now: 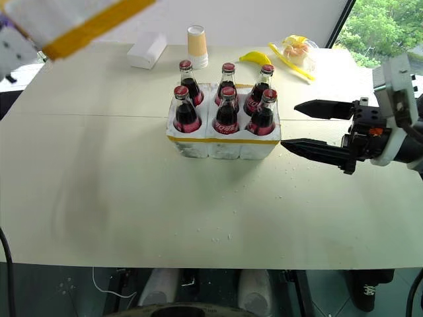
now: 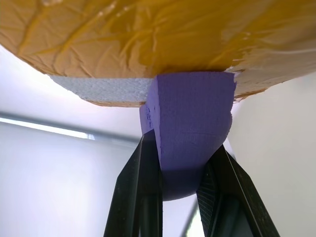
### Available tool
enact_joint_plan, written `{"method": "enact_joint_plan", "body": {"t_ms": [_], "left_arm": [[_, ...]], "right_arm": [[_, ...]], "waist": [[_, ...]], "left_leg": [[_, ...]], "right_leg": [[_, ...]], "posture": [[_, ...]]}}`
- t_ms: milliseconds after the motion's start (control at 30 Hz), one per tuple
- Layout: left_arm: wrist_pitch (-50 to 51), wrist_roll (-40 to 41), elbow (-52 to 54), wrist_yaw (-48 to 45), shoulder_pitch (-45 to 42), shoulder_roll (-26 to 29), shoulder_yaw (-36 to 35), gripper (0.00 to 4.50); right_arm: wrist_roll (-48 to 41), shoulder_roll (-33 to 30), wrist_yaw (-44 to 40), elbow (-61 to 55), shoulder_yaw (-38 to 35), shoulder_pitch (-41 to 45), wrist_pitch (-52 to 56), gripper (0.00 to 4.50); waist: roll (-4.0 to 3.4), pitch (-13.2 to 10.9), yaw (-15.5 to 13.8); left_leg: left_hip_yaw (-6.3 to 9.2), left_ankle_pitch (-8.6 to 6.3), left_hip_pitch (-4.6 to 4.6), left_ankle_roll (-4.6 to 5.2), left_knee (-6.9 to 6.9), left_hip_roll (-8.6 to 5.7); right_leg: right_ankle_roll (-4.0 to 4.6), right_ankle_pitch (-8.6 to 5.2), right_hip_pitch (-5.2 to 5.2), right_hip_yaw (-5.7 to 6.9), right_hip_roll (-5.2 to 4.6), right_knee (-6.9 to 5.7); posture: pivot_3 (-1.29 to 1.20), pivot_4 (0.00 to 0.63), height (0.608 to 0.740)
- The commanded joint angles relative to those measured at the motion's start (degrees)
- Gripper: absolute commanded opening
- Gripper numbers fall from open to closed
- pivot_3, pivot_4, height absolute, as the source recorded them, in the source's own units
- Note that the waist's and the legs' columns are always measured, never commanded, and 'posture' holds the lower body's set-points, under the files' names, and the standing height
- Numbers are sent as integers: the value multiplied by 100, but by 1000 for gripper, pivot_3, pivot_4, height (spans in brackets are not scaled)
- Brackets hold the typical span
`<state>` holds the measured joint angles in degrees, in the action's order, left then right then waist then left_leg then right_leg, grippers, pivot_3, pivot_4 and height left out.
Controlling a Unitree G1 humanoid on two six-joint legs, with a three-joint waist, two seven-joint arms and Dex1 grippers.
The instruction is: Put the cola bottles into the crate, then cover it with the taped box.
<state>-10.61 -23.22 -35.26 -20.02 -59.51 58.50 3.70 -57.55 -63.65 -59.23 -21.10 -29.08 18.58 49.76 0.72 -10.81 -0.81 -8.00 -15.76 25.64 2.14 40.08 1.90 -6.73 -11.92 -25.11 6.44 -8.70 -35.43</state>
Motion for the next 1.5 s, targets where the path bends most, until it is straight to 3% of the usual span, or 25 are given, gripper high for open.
{"method": "enact_joint_plan", "body": {"t_ms": [33, 367, 667, 900, 1133, 1267, 1333, 1433, 1500], "left_arm": [[-11, 276, 696, -607, -324, -285, 90, 358], [166, 327, 2490, -1734, -131, -1048, 501, 358], [-72, -455, 2956, -1698, 583, -924, 780, 358], [-291, -823, 3212, -1547, 878, -1165, 918, 358], [-469, -912, 3098, -1534, 1196, -1036, 806, 3950], [-47, -149, 3359, -1989, 1572, -1071, 434, 3950], [594, 766, 3596, -2498, 1768, -1175, 86, 3950], [2803, 3244, 4312, -3763, 2088, -1260, -756, 3950], [4392, 4848, 4545, -4482, 2157, -976, -1444, 3950]], "right_arm": [[13, -7, 12, -69, -368, -109, -117, 4500], [-49, 141, 310, -275, -812, -620, -63, 4500], [-202, 201, 577, -427, -963, -753, -13, 4500], [-258, 183, 717, -321, -804, -585, -73, 4500], [-246, 207, 707, -282, -690, -510, -105, 4500], [-172, 202, 641, -249, -741, -629, -120, 4500], [-115, 201, 610, -226, -761, -702, -139, 4500], [-67, 195, 553, -172, -768, -768, -149, 4500], [8, 172, 477, -104, -741, -803, -173, 4500]], "waist": [[0, 0, 5], [1, -1, 16], [1, -1, 9], [1, -1, 0], [1, 0, 9], [-1, 1, 4], [0, 0, 4], [-1, 0, 15], [-1, 0, 25]], "left_leg": [[1, 0, -3, 0, 0, 0], [2, 4, -15, -4, 2, 1], [26, 4, -26, -4, 3, 1], [30, 2, -25, 0, 4, 0], [30, 2, -27, -1, 4, 2], [30, 2, -27, -1, 4, 3], [31, 2, -26, -1, 5, 5], [32, 2, -26, 0, 6, 8], [33, 3, -27, -1, 7, 22]], "right_leg": [[-1, 0, 4, 0, 1, 0], [-4, -2, 12, -1, 6, 1], [-5, -3, 26, -1, 6, 3], [-5, -3, 33, -1, 4, 8], [-5, -3, 32, 0, 6, 8], [-5, -3, 32, 0, 5, 7], [-5, -3, 32, 0, 5, 7], [-5, -3, 33, 0, 5, 6], [-6, -4, 33, -1, 6, 4]], "posture": [[0, 150, 740], [0, 150, 740], [0, 150, 740], [0, 150, 740], [0, 150, 740], [0, 150, 740], [0, 150, 740], [0, 150, 740], [0, 150, 740]]}}
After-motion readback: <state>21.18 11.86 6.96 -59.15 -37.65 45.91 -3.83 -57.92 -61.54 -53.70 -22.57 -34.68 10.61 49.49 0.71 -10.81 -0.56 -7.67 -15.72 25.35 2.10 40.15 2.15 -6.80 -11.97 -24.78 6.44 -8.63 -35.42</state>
